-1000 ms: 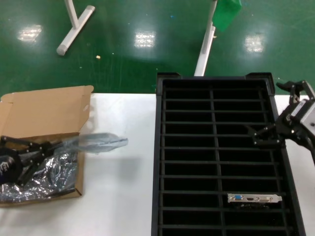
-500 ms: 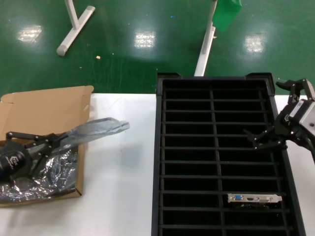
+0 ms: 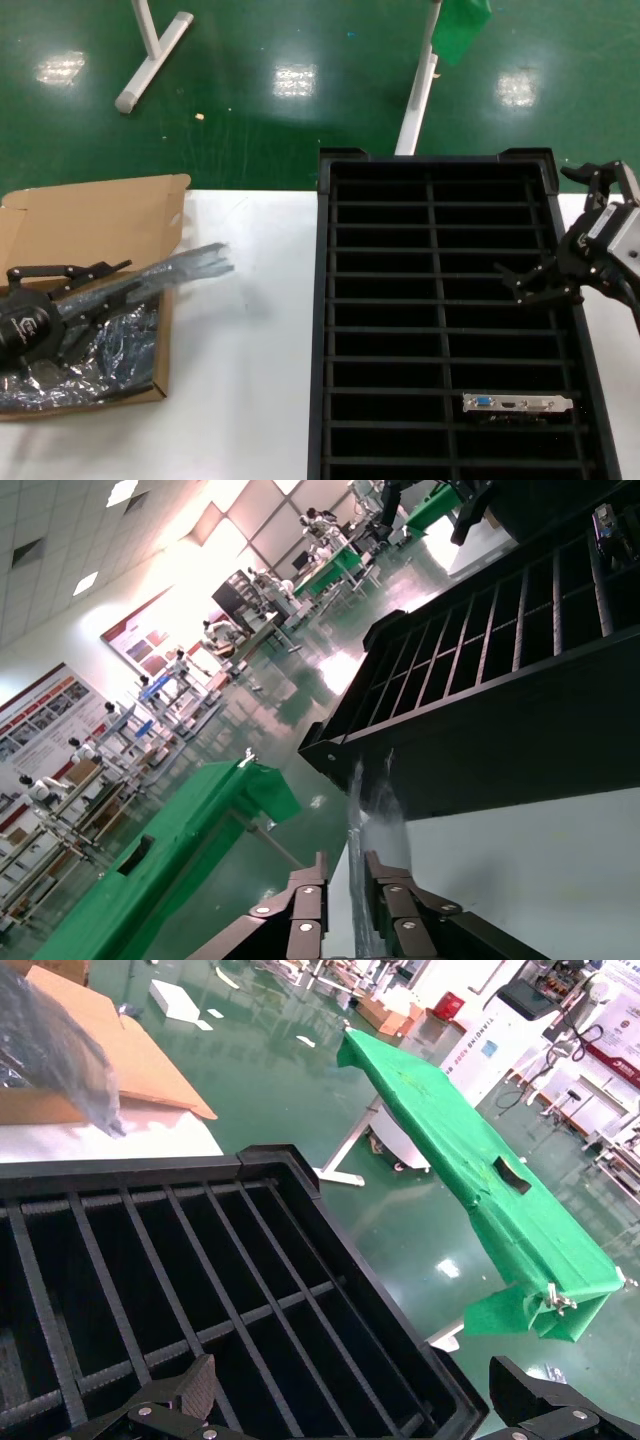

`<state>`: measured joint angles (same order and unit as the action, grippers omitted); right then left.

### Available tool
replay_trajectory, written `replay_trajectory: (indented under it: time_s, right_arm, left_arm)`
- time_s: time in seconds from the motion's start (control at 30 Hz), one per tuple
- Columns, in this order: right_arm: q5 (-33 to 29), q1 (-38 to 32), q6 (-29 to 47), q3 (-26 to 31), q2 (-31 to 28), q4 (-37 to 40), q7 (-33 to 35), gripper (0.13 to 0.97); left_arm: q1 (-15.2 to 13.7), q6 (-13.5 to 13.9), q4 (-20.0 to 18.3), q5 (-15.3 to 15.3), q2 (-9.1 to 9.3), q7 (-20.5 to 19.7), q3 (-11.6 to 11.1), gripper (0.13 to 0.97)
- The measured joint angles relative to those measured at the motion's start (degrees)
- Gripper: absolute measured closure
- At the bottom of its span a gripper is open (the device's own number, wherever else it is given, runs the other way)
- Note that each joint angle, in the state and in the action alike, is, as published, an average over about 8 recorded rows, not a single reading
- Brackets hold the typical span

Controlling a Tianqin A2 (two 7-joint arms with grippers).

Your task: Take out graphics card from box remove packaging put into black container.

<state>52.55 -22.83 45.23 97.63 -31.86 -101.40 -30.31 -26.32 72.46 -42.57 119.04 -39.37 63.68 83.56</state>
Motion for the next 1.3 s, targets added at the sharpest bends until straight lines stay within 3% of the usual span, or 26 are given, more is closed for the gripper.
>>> replay_trajectory:
  time_s: [0.23,0.53,0.8,0.93,1.2,1.3]
  right_arm:
    - [0.0,0.0,0.0,0.0,0.0,0.0,0.0,0.129]
    - [1.3,0.6,-1.1,-0.1,0.4,0.2,0.8,0.129]
    - [5.7,2.6,-5.1,-0.7,1.7,1.1,3.4,0.129]
    - [8.4,3.8,-7.5,-1.0,2.4,1.6,5.0,0.129]
    - [13.8,6.2,-12.3,-1.6,4.0,2.7,8.2,0.129]
    - [15.8,7.1,-14.1,-1.9,4.6,3.0,9.4,0.129]
  left_arm:
    - [0.0,0.0,0.0,0.0,0.0,0.0,0.0,0.866]
    - [0.7,-1.9,-1.3,-0.4,0.57,-1.6,0.2,0.717]
    - [3.0,-8.2,-5.6,-1.8,2.53,-7.2,0.9,0.498]
    - [4.4,-12.0,-8.2,-2.6,3.69,-10.6,1.4,0.498]
    - [7.2,-19.7,-13.4,-4.3,6.04,-17.3,2.2,0.304]
    - [8.2,-22.5,-15.3,-5.0,6.9,-19.8,2.5,0.274]
